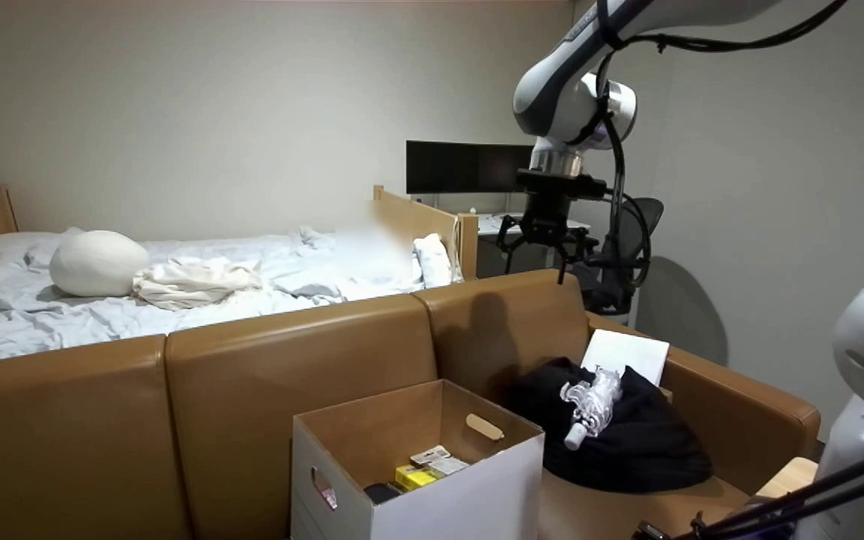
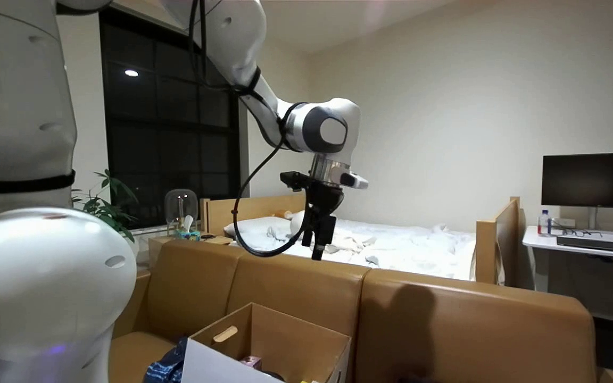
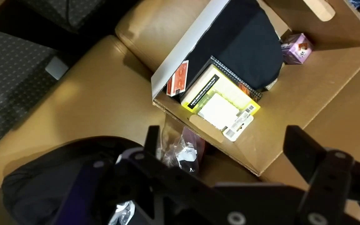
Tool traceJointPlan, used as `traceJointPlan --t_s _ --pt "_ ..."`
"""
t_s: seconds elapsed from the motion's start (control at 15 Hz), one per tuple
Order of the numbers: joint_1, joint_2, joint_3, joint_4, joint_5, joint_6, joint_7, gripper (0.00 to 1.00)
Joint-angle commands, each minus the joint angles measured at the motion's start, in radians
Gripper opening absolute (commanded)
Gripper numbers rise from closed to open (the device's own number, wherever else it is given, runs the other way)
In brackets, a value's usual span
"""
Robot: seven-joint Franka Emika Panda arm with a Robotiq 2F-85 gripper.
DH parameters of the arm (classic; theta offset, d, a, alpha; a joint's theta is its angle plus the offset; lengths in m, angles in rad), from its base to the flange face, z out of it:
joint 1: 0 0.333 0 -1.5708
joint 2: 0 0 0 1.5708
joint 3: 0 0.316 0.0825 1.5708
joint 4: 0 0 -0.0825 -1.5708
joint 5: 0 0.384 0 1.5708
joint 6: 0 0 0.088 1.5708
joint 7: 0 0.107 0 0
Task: Take the umbrella and the jacket out of the box
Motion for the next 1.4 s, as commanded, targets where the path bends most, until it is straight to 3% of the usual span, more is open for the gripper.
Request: traceJointPlan --t_s 0.0,0.27,0.6,0.87,1.2,1.33 --pt "0.021 -0.093 0.059 -0.052 -0.093 0.045 0.046 1.00" --pt "0.051 -0.080 0.077 -0.040 -0.073 -0.045 -0.161 1.00" --pt "0.091 0.000 0.103 -0.020 -0.091 -0.118 -0.328 1.00" --pt "0.132 0.072 0.137 -0.031 -0.104 -0.056 -0.465 1.00" --pt "0.184 0.149 0.188 -0.058 -0.046 0.249 -0.609 1.00" --pt "0.189 0.234 0.207 -0.014 0.030 0.283 -0.729 1.00"
